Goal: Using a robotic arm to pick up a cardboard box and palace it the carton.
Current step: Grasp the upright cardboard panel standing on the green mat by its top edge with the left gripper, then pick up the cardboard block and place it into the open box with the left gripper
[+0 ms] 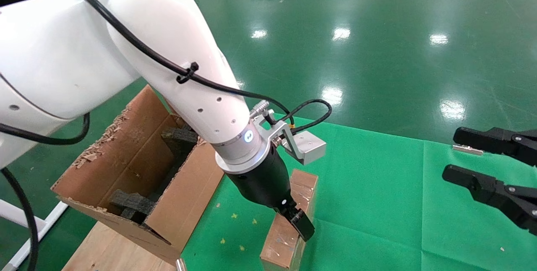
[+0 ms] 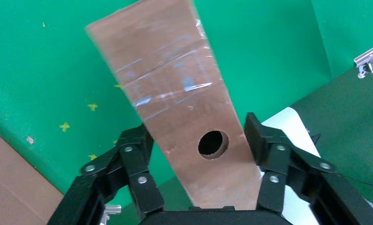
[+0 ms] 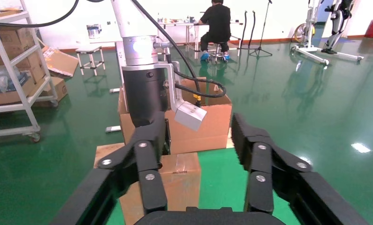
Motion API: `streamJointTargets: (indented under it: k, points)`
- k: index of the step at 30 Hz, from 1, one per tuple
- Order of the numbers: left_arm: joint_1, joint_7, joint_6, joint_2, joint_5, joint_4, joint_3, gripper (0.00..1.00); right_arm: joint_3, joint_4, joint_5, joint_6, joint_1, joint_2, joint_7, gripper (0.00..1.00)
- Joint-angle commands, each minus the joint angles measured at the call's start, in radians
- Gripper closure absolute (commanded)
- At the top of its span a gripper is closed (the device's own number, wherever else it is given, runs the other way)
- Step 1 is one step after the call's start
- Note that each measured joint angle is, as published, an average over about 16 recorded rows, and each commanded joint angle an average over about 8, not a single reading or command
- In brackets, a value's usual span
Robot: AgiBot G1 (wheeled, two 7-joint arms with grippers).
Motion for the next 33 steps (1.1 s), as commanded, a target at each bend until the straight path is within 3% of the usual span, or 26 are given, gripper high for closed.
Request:
streamJointTargets:
  k: [1,13,24,33]
  points:
    - [0.0,0.0,0.0,0.0,0.0,0.0,0.0,1.0,0.0,0.0,0.0,0.0,0.0,0.0,0.0,0.0]
    - [-0.012,0.041,-0.009,-0.037,-0.013,0.008,-0.016,1.0,0.0,0.0,0.0,0.0,0.0,0.0,0.0,0.0]
    - [-0.111,0.408,-0.126,-0.247,-0.078,-0.006,-0.176,1.0,0.0,0.0,0.0,0.0,0.0,0.0,0.0,0.0]
    - [-0.248,0.552,-0.078,-0.426,-0.031,0.022,-0.24,1.0,0.0,0.0,0.0,0.0,0.0,0.0,0.0,0.0]
